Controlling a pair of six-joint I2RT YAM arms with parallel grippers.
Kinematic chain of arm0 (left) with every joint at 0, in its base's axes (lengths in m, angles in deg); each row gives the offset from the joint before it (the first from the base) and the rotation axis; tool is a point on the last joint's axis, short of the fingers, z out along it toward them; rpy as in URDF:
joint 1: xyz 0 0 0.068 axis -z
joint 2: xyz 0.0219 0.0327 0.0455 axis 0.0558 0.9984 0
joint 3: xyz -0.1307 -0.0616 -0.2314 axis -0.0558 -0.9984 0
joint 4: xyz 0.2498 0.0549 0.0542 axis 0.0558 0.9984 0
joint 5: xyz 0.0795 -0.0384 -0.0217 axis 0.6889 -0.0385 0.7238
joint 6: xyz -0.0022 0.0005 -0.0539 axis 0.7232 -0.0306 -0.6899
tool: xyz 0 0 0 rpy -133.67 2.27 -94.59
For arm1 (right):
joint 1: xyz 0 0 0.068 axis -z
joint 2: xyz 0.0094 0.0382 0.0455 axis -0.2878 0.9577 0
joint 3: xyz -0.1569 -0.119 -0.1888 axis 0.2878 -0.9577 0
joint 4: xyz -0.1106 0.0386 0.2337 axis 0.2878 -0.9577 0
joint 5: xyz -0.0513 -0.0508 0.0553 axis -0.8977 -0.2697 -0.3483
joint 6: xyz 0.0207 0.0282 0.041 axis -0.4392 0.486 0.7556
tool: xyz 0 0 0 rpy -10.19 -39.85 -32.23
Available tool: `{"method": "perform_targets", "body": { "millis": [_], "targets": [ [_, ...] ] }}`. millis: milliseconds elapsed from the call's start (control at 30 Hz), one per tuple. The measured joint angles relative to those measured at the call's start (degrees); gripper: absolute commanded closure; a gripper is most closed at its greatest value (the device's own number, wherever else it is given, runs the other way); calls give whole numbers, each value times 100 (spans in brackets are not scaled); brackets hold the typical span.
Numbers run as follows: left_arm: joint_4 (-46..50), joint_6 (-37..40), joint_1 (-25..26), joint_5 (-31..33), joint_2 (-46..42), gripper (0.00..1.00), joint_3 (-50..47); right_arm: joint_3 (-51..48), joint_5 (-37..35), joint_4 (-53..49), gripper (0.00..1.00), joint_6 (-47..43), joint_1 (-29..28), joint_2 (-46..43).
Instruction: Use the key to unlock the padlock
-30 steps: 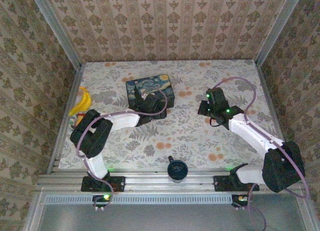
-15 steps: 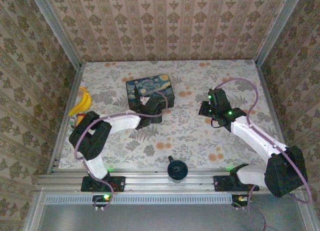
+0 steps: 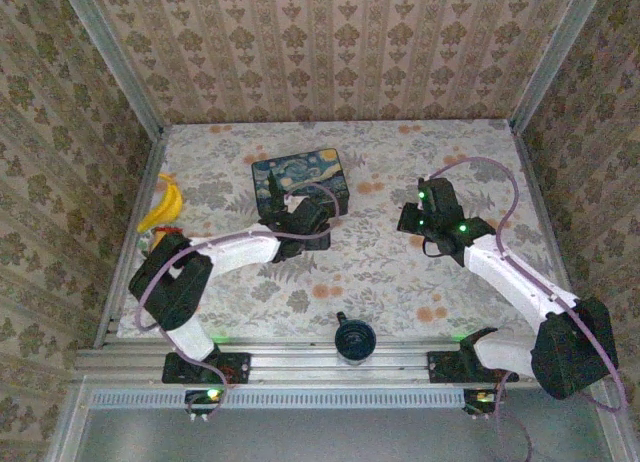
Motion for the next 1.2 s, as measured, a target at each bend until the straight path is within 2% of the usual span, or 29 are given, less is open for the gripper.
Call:
{"method": "perform_targets", "body": {
  "millis": [200,367,533,967,1133,1200],
  "targets": [
    [205,-26,109,214,621,5,684,-68,4,39,100,0,0,-11],
    [249,-74,111,297,748,6,780,-109,22,50,100,-2,0,-17],
    [310,-282,94,444,1071,14,1073,-120,70,142,100,0,0,-17],
    [280,-774,-190,643,1591,8,1556,-184,280,398,100,4,0,153],
    [337,-844,-192,645,1648,14,1598,-184,350,431,100,7,0,225],
    [348,-883,-192,645,1646,19,1580,-184,372,450,100,7,0,227]
  ]
}}
